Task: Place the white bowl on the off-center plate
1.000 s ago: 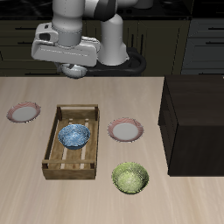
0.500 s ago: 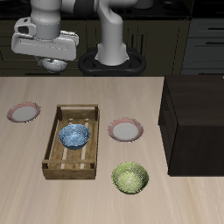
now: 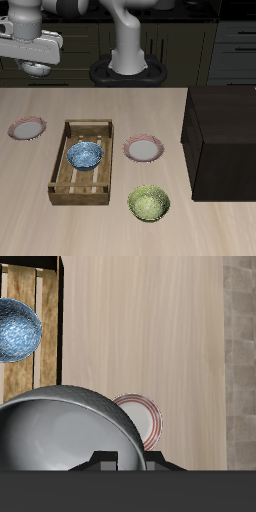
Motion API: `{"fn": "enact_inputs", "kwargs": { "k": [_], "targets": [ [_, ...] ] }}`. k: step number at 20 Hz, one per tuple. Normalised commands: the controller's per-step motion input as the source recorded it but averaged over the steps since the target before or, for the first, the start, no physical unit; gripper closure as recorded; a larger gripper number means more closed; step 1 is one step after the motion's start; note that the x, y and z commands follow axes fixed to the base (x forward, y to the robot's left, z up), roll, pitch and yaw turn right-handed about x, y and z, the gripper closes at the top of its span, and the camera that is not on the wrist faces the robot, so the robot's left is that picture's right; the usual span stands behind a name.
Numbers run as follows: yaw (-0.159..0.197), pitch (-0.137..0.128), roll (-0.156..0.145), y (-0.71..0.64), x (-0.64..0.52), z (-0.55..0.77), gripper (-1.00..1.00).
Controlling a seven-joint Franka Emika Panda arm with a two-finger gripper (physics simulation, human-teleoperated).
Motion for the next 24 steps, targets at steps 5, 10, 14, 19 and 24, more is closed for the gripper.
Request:
{"fn": "enact_inputs", "kwargs": {
  "k": [5, 10, 14, 19, 24],
  "targets": [
    [0.008, -0.008, 0.023, -0.25, -0.22, -0.08, 1.00],
    [-0.001, 0.007, 0.051, -0.23, -0.23, -0.16, 1.00],
    [-0.019, -0.024, 0.033, -0.18, -0.29, -0.07, 1.00],
    [0.019, -0.012, 0.026, -0.02, -0.09, -0.09, 1.00],
    [0.026, 0.006, -0.005, -0.01, 0.03, -0.31, 1.00]
  ]
}}
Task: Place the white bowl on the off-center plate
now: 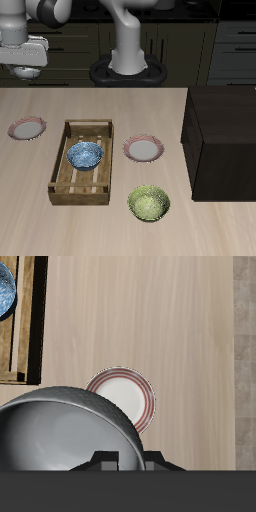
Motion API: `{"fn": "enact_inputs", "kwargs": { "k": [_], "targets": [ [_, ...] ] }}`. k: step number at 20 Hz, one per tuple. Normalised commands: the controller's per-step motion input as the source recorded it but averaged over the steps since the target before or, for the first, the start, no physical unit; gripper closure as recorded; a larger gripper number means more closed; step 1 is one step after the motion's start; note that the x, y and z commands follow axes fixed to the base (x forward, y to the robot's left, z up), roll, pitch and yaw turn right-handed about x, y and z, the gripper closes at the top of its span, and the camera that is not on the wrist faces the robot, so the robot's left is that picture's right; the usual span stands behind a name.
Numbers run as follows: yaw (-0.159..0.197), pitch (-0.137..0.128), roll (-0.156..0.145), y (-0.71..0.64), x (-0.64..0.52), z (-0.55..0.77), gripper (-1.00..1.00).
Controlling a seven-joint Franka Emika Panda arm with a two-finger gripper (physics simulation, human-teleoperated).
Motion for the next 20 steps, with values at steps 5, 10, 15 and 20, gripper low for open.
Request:
{"fn": "enact_inputs", "kwargs": {
  "k": [5, 10, 15, 20],
  "targets": [
    [-0.025, 0.014, -0.059, -0.20, 0.11, -0.25, 1.00],
    [0.025, 0.011, -0.030, 0.00, 0.12, -0.26, 1.00],
    [0.001, 0.054, -0.009, 0.02, 0.18, -0.32, 1.00],
    [0.028, 0.051, -0.040, -0.10, 0.13, -0.41, 1.00]
  ]
}}
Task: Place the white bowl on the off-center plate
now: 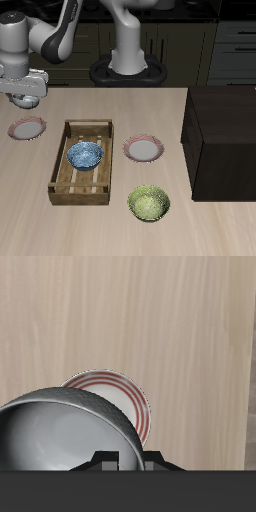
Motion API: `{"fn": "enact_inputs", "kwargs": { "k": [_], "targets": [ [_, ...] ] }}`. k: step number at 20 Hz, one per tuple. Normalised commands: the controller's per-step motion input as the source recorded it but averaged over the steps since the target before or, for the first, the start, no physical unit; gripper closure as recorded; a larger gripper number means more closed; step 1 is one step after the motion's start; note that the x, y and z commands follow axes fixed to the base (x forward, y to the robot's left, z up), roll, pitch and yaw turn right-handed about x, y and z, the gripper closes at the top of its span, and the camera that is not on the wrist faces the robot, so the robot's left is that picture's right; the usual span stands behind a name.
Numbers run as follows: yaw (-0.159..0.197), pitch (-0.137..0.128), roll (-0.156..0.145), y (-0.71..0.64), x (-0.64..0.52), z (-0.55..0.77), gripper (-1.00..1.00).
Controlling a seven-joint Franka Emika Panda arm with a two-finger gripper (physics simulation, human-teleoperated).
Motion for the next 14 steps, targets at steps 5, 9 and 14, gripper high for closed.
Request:
{"fn": "enact_inputs", "kwargs": {
  "k": [5, 9, 14],
  "targets": [
    [-0.008, 0.019, -0.032, -0.06, 0.06, -0.26, 1.00],
    [0.000, 0.046, -0.020, 0.01, 0.06, -0.30, 1.00],
    [-0.009, 0.064, -0.015, -0.03, -0.01, -0.37, 1.00]
  ]
}}
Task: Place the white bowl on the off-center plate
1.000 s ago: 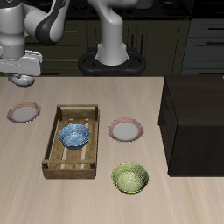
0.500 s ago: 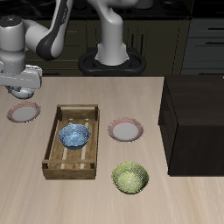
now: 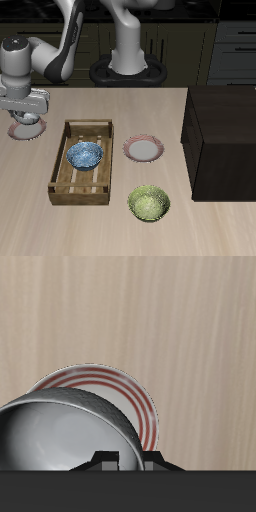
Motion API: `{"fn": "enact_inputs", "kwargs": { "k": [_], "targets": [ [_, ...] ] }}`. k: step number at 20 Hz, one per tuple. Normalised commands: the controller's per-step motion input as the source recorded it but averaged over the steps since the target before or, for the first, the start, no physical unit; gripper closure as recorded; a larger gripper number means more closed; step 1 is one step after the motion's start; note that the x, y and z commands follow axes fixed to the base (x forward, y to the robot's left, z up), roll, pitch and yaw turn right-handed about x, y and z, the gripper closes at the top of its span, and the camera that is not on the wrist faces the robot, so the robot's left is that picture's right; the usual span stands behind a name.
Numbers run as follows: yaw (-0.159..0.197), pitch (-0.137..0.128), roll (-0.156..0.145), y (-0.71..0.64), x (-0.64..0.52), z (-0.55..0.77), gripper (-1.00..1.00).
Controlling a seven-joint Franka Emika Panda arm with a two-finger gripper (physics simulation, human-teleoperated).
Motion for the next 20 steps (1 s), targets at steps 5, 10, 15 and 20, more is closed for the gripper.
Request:
{"fn": "enact_inputs", "kwargs": {
  "k": [5, 10, 15, 20],
  "targets": [
    [0.002, 0.059, -0.034, -0.03, -0.02, -0.32, 1.00],
    [0.024, 0.039, -0.039, 0.08, -0.02, -0.15, -1.00],
    [0.006, 0.020, 0.003, 0.08, 0.00, -0.06, -1.00],
    [0.012, -0.018, 0.022, 0.07, -0.07, 0.15, -1.00]
  ]
}}
